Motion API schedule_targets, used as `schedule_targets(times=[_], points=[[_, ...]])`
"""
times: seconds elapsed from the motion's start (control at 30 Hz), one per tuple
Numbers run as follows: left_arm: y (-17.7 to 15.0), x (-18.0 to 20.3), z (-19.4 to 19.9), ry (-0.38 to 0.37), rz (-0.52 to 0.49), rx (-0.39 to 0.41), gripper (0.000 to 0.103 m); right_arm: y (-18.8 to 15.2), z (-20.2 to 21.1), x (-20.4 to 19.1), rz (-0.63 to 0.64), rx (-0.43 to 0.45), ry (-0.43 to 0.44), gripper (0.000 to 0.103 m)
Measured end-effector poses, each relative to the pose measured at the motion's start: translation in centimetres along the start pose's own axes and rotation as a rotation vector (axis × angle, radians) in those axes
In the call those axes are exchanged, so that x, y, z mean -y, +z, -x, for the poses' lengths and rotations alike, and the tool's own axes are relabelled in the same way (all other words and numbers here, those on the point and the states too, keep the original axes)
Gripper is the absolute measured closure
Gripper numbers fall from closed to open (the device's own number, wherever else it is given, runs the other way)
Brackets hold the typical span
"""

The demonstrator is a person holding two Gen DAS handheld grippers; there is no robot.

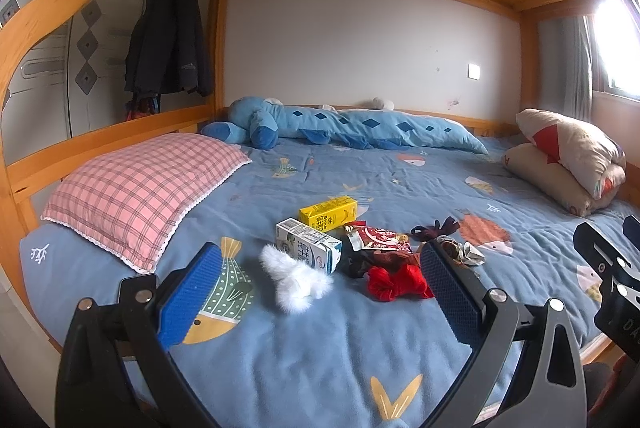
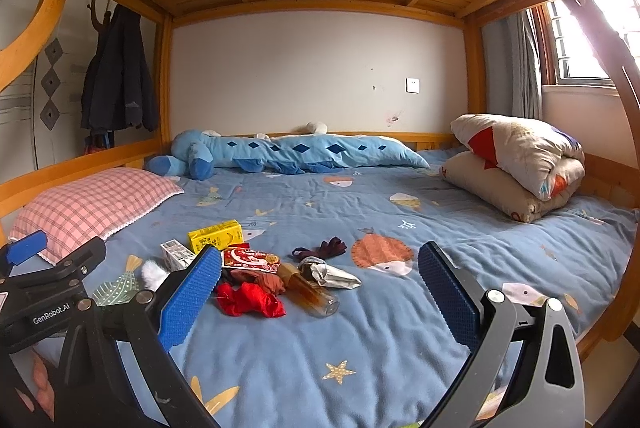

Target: Collect trash

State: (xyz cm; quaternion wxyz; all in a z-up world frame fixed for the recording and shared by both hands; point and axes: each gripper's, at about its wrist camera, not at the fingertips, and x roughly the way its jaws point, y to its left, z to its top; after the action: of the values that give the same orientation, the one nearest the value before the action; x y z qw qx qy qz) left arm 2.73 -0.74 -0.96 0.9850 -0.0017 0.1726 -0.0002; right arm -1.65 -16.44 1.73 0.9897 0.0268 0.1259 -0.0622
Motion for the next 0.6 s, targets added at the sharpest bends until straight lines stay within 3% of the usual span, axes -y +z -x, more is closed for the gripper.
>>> schedule_targets(times=[0.6], points=[[-0.23, -0.72, -0.33, 0.008, 0.012, -0.011, 0.004, -0.24, -0.42, -0.43, 0.013, -0.004, 0.005, 0.008]])
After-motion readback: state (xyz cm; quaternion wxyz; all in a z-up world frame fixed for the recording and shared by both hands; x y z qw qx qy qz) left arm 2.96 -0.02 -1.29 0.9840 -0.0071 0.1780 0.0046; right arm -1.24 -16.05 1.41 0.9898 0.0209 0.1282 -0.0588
